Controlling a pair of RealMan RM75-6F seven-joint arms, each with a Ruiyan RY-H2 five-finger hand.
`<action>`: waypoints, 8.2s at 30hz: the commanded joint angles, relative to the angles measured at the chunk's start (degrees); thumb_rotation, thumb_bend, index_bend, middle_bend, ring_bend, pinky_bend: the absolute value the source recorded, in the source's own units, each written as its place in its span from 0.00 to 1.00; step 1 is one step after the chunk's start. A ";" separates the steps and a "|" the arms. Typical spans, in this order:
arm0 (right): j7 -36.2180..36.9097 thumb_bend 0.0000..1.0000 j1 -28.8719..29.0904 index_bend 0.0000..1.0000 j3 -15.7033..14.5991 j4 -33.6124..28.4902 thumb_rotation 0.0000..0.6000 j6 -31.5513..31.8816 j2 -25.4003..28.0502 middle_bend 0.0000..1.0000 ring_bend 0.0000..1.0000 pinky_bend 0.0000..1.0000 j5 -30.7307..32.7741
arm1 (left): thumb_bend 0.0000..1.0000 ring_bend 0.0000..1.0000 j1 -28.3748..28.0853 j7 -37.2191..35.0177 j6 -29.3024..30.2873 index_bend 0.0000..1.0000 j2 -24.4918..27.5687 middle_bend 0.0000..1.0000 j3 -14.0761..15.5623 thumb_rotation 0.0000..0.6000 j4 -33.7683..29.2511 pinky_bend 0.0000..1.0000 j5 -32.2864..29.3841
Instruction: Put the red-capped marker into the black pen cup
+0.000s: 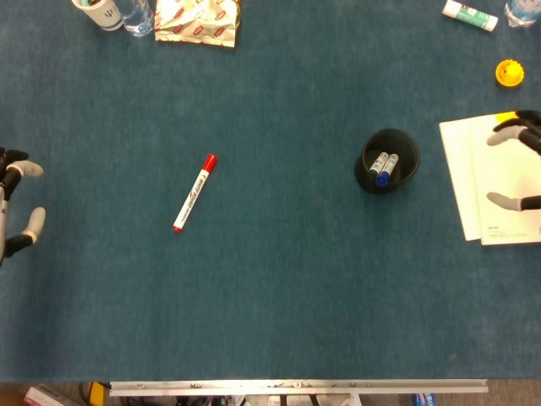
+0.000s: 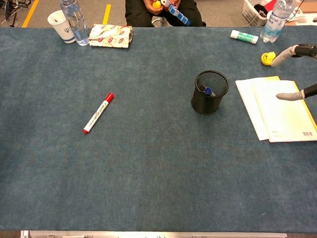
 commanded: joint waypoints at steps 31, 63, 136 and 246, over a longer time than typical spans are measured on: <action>8.68 0.00 10.38 0.28 0.44 18.67 0.85 -12.11 -19.11 0.20 0.04 0.08 3.60 | 0.32 0.17 0.54 -0.98 0.26 0.35 0.68 0.25 0.00 1.00 0.44 0.11 0.11; 22.78 0.00 14.91 0.28 -1.89 34.76 0.95 -9.85 -31.12 0.25 0.10 0.09 -1.47 | 0.32 0.17 1.08 -1.09 0.80 0.35 2.41 0.25 0.15 1.00 -1.19 0.11 0.89; 31.52 0.31 13.18 0.43 2.83 -6.95 1.00 -8.45 5.68 0.39 0.27 0.25 2.99 | 0.32 0.01 -33.04 -34.30 -2.99 0.42 -21.80 0.11 15.45 1.00 60.02 0.08 40.69; 30.12 0.31 9.93 0.44 4.25 -8.76 1.00 -8.60 7.54 0.39 0.28 0.25 5.12 | 0.25 0.00 -38.86 -40.51 -0.35 0.58 -38.08 0.03 29.04 1.00 87.54 0.01 36.08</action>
